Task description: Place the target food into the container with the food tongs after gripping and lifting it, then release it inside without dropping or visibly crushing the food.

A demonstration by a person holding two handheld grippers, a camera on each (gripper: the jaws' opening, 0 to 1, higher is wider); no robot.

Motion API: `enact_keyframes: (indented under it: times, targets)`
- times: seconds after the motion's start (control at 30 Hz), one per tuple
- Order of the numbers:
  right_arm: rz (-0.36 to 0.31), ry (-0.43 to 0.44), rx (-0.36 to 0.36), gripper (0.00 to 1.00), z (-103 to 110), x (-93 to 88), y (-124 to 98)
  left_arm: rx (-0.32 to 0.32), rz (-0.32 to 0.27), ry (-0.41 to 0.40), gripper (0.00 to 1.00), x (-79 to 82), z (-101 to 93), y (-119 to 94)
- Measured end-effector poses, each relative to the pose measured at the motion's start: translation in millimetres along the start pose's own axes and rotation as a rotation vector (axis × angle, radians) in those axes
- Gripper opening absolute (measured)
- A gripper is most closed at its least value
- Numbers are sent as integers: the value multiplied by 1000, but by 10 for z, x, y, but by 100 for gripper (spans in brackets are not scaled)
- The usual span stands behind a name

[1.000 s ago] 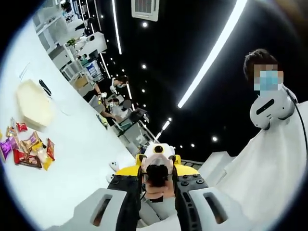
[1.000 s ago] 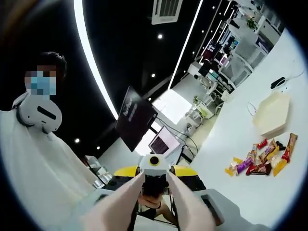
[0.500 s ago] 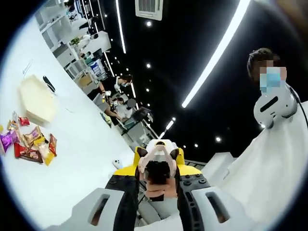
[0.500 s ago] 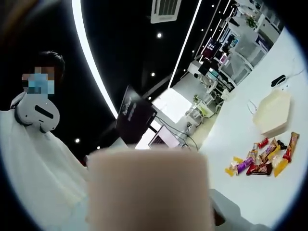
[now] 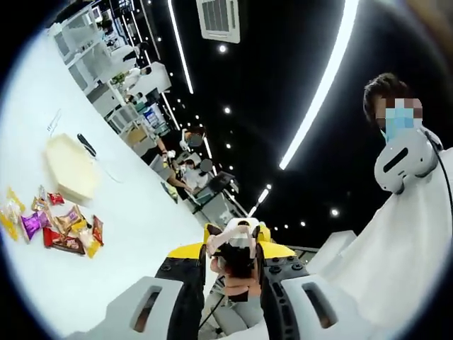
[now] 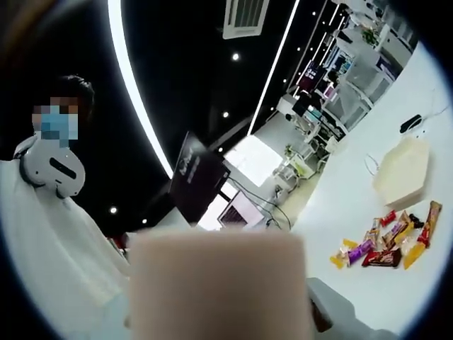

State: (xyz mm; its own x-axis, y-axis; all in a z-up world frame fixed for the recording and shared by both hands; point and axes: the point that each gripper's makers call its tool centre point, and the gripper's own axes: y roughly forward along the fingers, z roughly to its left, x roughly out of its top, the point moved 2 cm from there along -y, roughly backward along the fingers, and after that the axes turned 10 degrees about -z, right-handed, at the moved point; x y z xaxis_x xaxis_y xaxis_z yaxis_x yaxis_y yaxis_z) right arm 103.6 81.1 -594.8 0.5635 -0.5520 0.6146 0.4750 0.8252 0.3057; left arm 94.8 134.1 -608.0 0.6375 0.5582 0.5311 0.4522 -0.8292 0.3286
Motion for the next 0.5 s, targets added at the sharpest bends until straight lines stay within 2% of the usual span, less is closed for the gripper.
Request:
enact_keyframes:
  times: [0.3, 0.4, 0.5]
  targets:
    - [-19, -7, 2, 29, 3, 41, 24, 1, -12, -15, 26, 34, -5, 43]
    - [-48, -2, -15, 29, -27, 83, 33, -14, -18, -29, 19, 46, -31, 40]
    - [-67, 11, -7, 29, -27, 111, 50, -10, -28, -38, 24, 65, -30, 73]
